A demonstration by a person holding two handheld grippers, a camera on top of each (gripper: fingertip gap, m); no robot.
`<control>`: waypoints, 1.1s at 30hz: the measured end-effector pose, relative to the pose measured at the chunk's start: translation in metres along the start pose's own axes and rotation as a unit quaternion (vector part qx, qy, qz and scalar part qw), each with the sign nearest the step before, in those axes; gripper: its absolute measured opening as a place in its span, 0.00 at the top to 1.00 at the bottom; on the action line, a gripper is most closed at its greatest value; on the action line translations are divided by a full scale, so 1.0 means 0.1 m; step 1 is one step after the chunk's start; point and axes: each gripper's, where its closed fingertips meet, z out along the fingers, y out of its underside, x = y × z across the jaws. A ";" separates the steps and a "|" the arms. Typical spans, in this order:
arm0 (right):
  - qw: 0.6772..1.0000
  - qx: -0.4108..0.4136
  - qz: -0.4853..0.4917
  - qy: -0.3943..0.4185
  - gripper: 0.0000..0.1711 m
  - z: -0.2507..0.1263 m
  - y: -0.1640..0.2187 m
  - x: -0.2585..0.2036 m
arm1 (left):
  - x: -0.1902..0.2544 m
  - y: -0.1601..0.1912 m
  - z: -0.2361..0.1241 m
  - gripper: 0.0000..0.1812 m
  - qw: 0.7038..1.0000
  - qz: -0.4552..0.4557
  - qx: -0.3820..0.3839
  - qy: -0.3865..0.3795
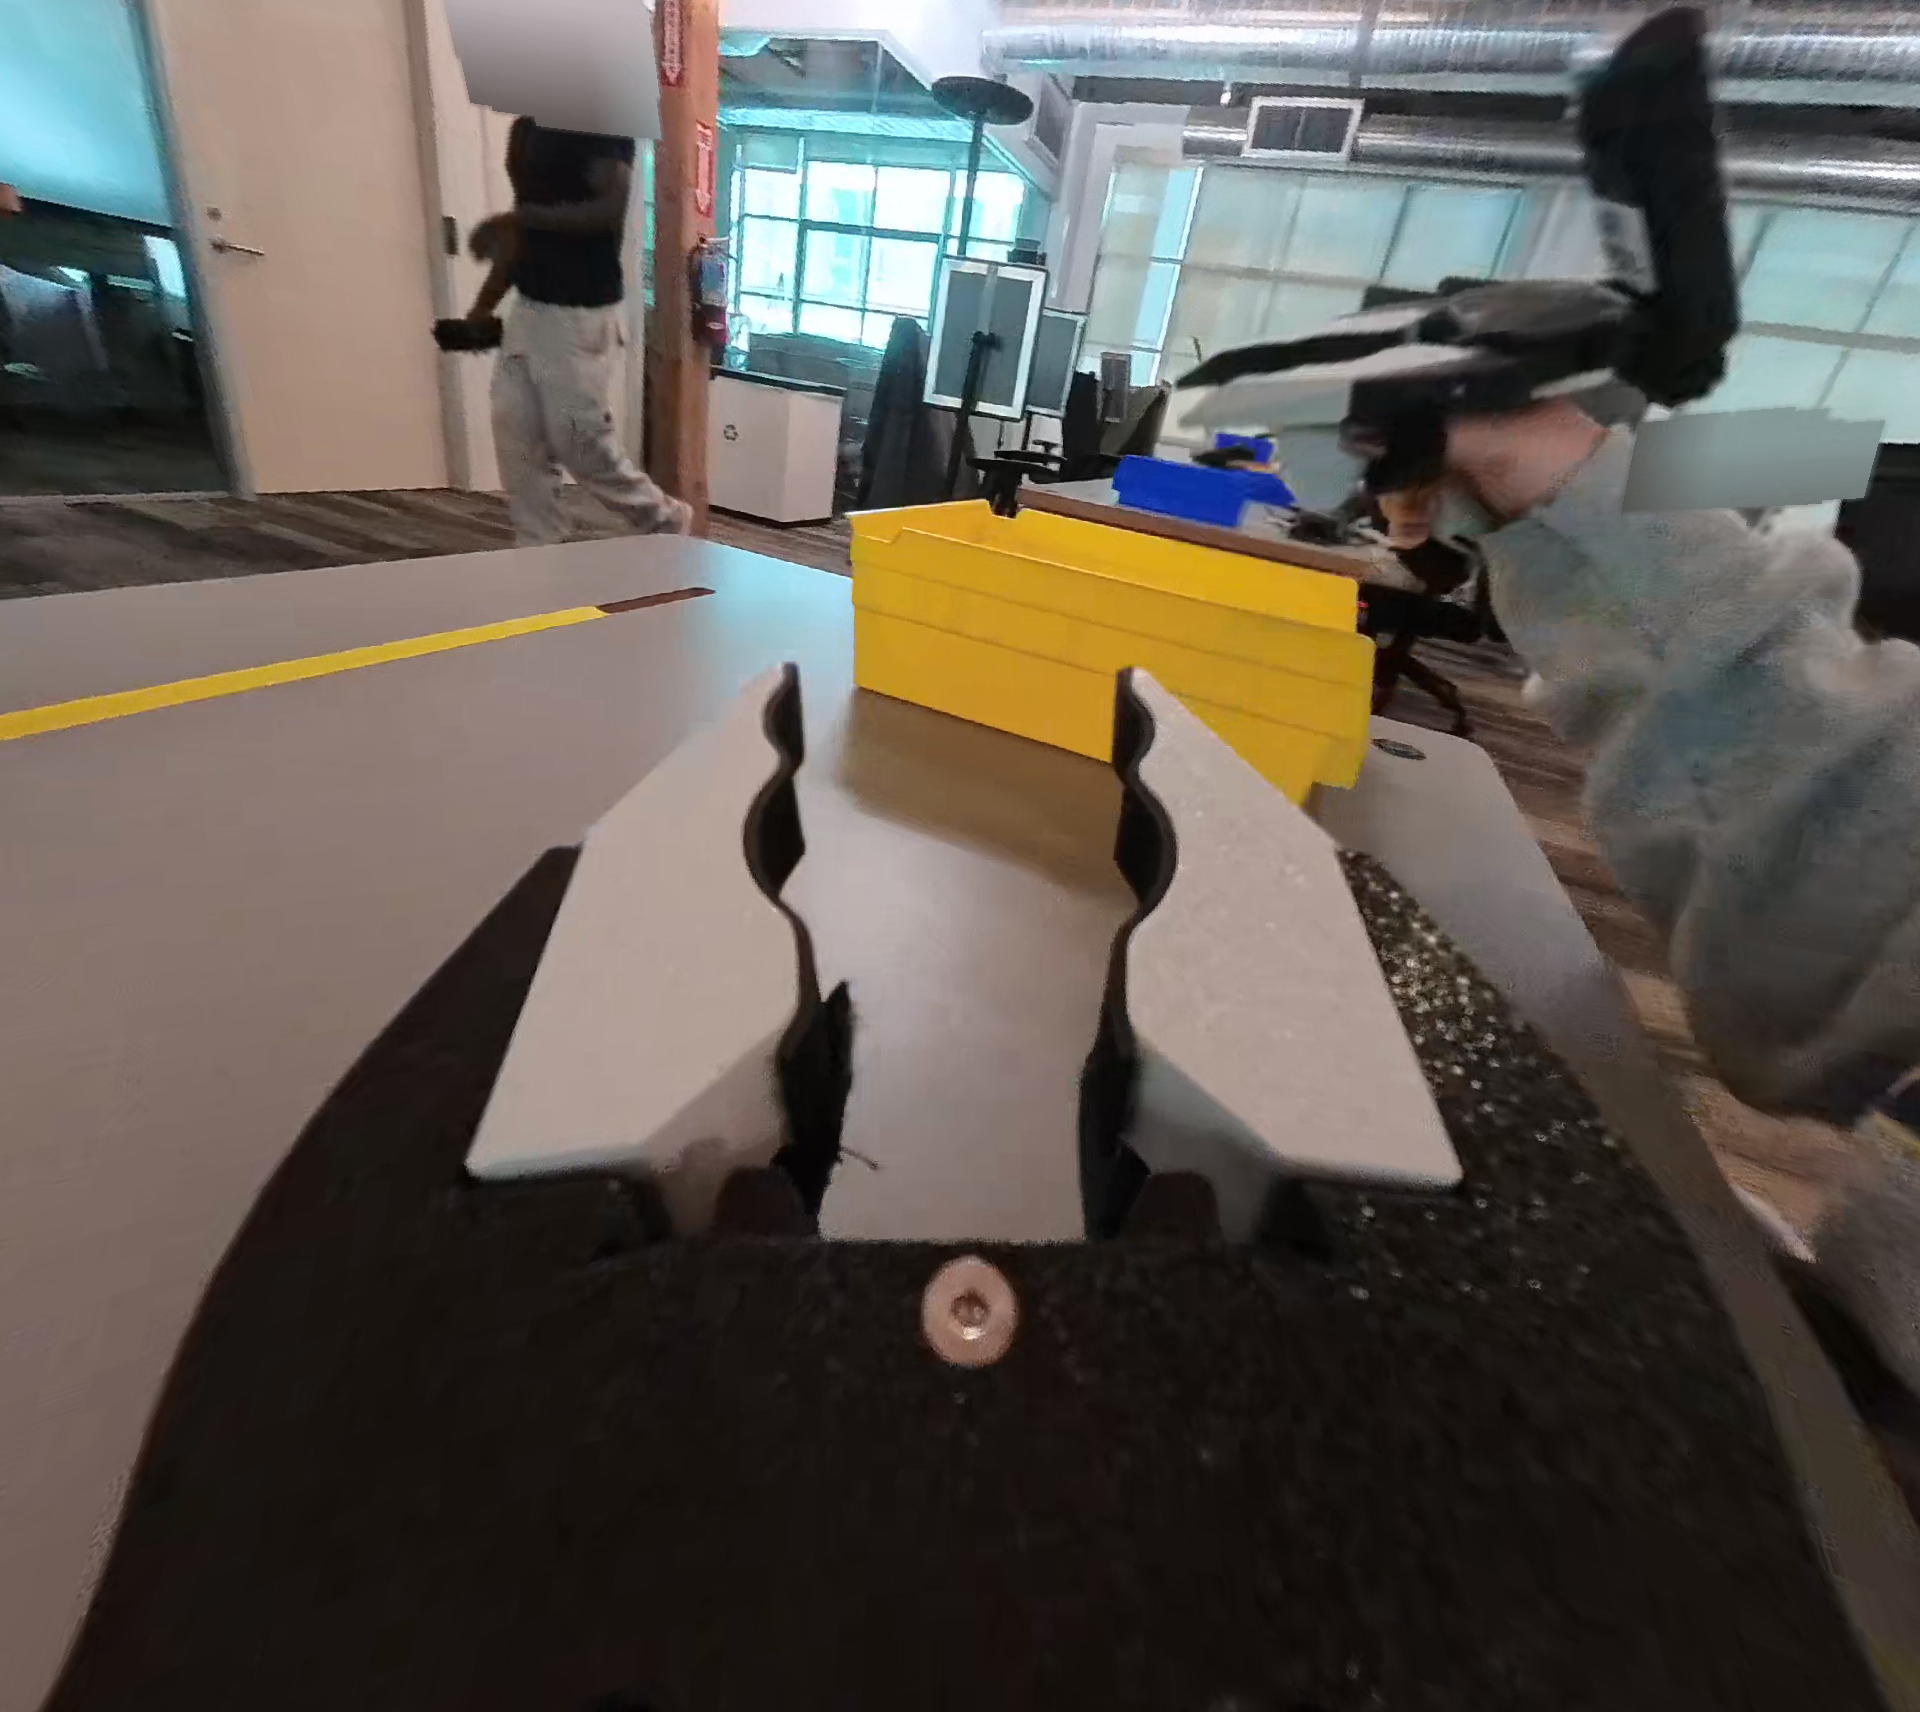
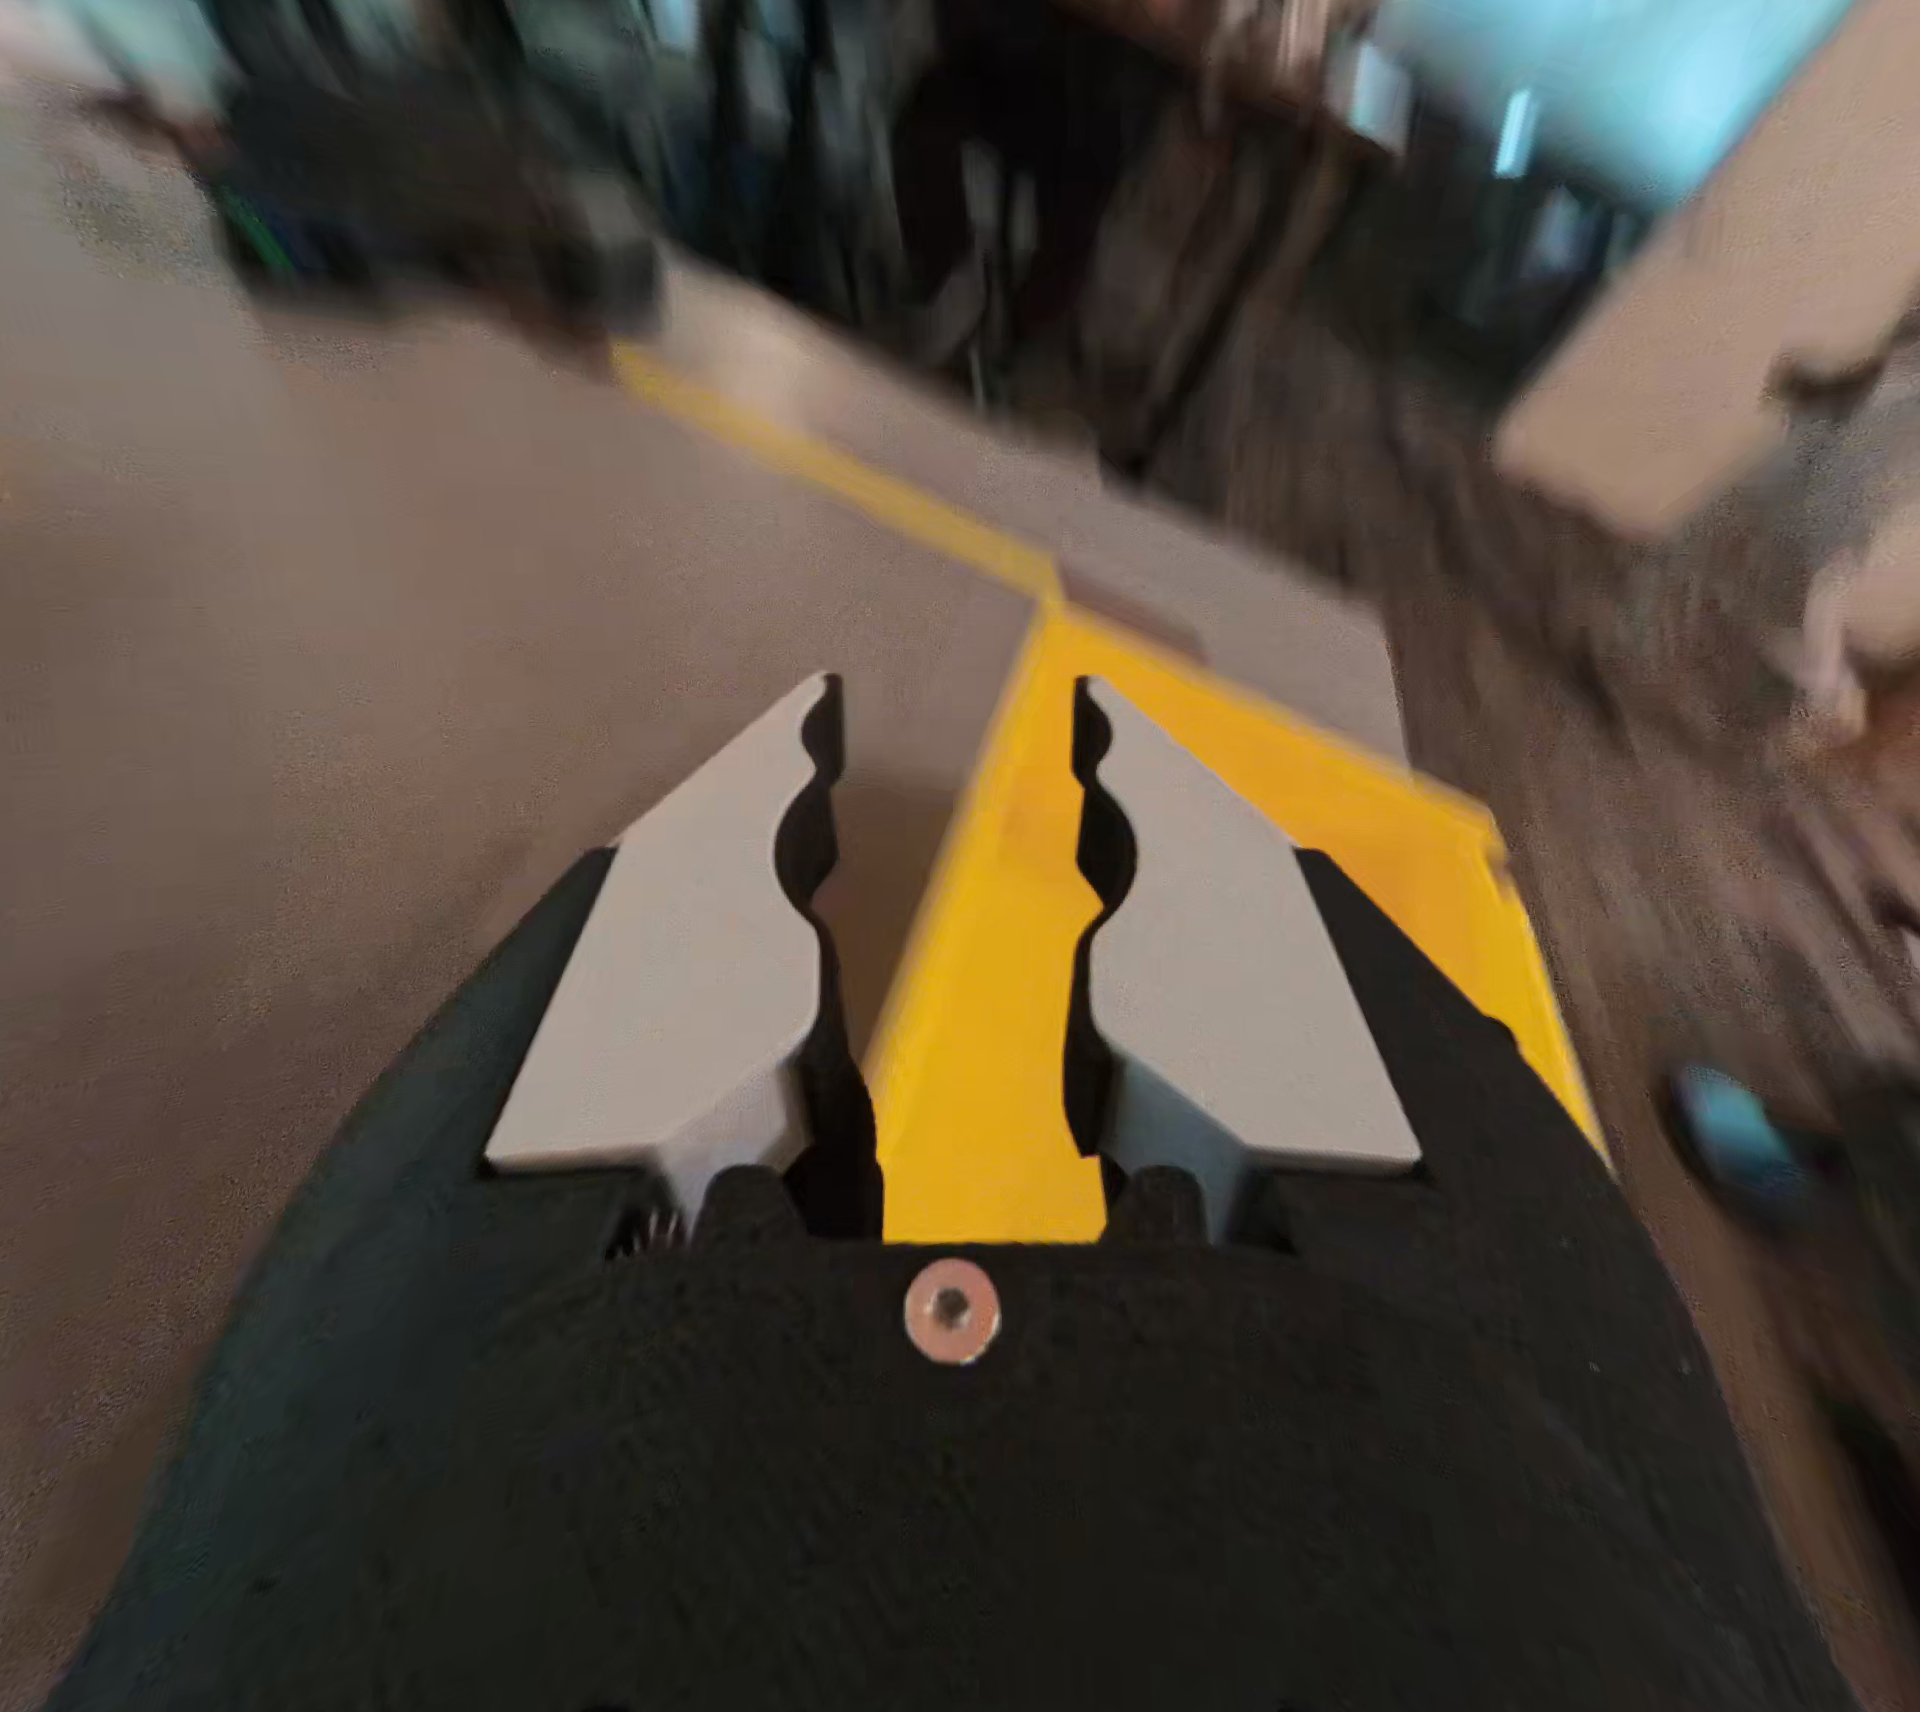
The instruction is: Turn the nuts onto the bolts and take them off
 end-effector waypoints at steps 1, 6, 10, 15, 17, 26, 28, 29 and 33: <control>0.996 0.092 0.002 -0.013 0.78 0.03 -0.28 -0.25 | -0.04 -0.01 0.00 0.67 1.000 0.006 0.004 -0.015; 0.951 0.303 0.025 -0.056 0.77 0.44 -0.46 -1.35 | -0.22 -0.10 -0.07 0.60 0.996 0.023 0.029 -0.078; 0.940 0.335 0.006 -0.069 0.74 0.47 -0.38 -1.77 | -0.29 -0.21 -0.13 0.55 0.992 0.041 0.056 -0.108; 0.941 0.330 -0.018 -0.069 0.63 0.56 -0.28 -1.86 | -0.31 -0.46 -0.22 0.41 0.973 0.131 0.099 -0.165; 0.942 0.328 -0.010 -0.066 0.53 0.59 -0.27 -1.83 | -0.21 -0.70 -0.31 0.40 0.956 0.185 0.139 -0.181; 0.948 0.316 -0.007 -0.040 0.19 0.71 -0.28 -1.80 | -0.14 -1.74 -0.96 0.13 0.922 0.281 0.103 -0.247; 0.949 0.314 -0.014 -0.033 0.18 0.74 -0.28 -1.81 | -0.34 -1.86 -1.23 0.12 0.911 0.297 0.063 -0.278; 0.949 0.312 -0.017 -0.030 0.18 0.76 -0.27 -1.82 | -0.49 -1.87 -1.38 0.13 0.908 0.293 0.032 -0.297; 0.953 0.301 -0.022 -0.023 0.18 0.82 -0.25 -1.85 | -1.11 -1.73 -1.92 0.12 0.899 0.258 -0.112 -0.335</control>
